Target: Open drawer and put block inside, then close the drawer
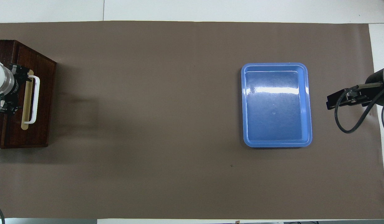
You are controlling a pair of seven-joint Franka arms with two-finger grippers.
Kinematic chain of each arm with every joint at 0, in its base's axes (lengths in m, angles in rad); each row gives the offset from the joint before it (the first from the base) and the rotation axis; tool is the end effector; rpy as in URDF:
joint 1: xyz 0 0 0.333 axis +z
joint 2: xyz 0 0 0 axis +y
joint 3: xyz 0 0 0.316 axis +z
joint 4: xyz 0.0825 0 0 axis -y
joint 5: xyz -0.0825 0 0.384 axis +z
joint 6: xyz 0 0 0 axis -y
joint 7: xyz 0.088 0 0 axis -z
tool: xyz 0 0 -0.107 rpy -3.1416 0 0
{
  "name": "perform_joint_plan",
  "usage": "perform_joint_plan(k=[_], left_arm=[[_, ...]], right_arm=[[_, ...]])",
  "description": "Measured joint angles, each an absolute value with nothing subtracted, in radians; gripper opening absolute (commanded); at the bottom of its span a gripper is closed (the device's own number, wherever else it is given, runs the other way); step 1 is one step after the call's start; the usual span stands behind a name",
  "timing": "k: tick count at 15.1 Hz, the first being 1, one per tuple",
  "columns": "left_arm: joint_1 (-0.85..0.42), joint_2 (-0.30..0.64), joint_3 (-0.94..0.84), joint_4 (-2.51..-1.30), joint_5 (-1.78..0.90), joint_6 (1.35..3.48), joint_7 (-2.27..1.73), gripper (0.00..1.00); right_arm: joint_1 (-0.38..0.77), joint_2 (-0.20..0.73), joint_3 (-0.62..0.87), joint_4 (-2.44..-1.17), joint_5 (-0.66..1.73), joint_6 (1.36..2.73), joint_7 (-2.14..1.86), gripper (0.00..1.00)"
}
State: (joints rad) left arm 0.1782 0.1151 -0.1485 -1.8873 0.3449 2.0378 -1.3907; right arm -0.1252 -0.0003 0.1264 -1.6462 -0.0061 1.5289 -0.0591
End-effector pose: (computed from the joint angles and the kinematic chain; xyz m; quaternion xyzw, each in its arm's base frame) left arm 0.5936 0.0391 0.4513 -0.7960 -0.5871 -0.1065 0.1020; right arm 0.5464 0.0000 0.5859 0.9978 0.0301 -0.0585 0.0014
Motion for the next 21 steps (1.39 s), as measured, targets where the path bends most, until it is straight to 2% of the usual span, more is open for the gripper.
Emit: perform_joint_plan(k=[9, 16, 21], left_arm=[[0.152, 0.105, -0.177, -1.865, 0.240, 2.034, -1.241, 1.00], [0.083, 0.022, -0.190, -1.629, 0.085, 1.573, -0.560, 1.00], [0.083, 0.030, -0.179, -1.616, 0.015, 1.537, -0.302, 1.00]], right_arm=[[-0.126, -0.001, 0.123, -1.645, -0.006, 1.529, -0.059, 1.00], [-0.125, -0.002, 0.124, -1.645, -0.006, 1.529, -0.059, 1.00], [-0.125, -0.002, 0.124, -1.645, -0.006, 1.529, -0.059, 1.00]])
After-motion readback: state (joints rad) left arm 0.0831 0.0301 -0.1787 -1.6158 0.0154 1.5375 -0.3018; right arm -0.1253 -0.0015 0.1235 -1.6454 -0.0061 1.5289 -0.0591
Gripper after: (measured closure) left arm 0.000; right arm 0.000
